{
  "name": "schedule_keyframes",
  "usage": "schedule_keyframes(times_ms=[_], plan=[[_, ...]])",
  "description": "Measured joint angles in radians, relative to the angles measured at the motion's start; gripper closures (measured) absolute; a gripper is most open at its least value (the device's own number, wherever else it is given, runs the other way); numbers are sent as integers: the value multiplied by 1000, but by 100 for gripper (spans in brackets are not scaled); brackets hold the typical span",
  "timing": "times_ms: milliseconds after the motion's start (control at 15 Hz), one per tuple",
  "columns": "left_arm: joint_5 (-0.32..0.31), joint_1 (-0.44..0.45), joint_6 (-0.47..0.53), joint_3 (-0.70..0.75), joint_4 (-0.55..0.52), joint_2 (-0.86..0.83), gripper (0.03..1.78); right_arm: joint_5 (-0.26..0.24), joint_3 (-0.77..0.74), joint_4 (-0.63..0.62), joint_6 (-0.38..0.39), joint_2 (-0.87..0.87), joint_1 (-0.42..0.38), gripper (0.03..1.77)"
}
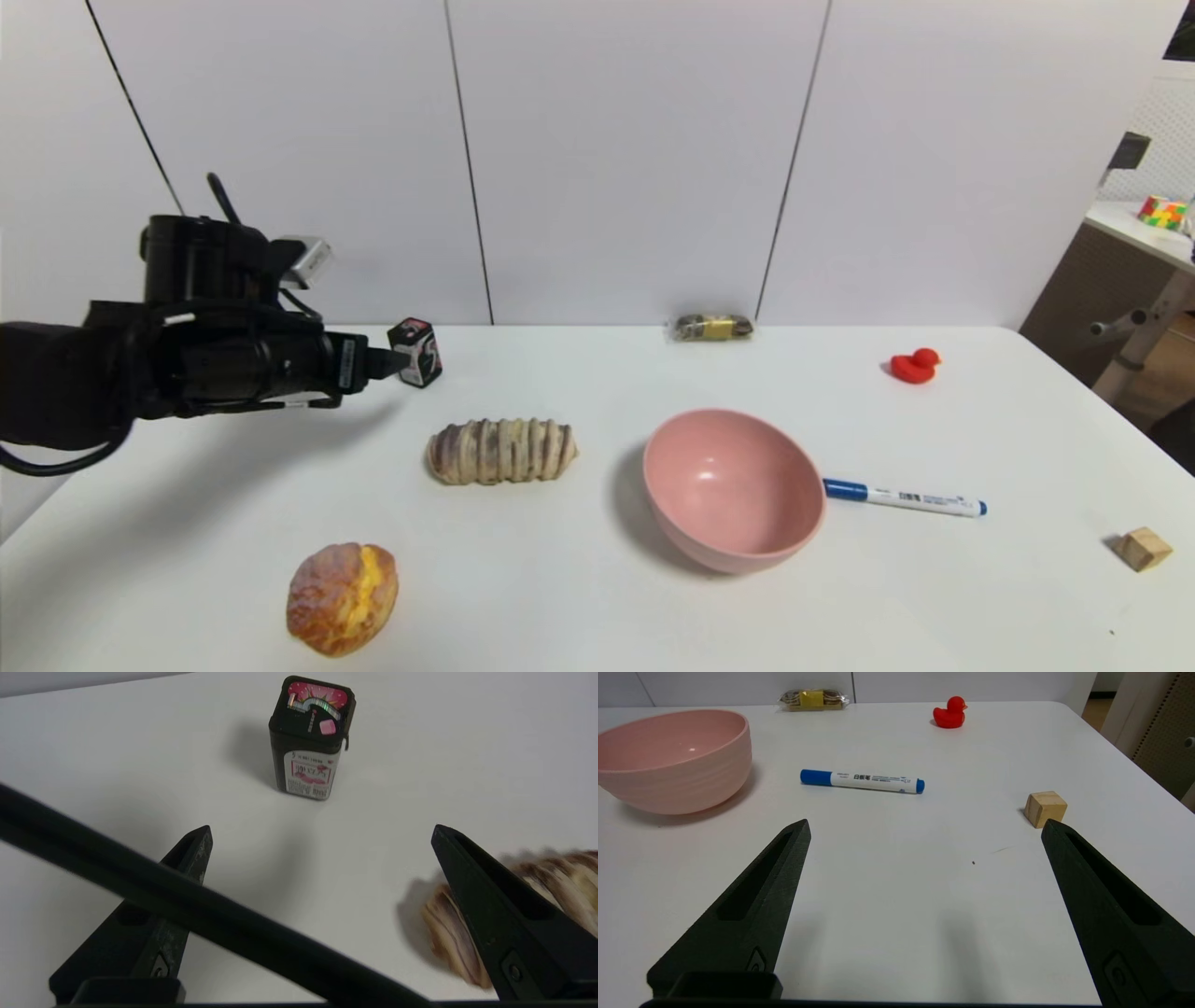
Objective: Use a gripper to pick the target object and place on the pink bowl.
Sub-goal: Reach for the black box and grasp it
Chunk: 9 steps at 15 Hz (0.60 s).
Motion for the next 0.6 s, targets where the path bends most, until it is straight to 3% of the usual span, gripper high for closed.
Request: schedule_keyframes(times_ms=[200, 600], plan=[[-17, 1, -4, 35, -199, 122, 12, 0, 0, 0, 1, 0, 0, 9], [-41, 18, -35, 69, -449, 266, 12, 0, 0, 0, 0, 0, 0, 9]])
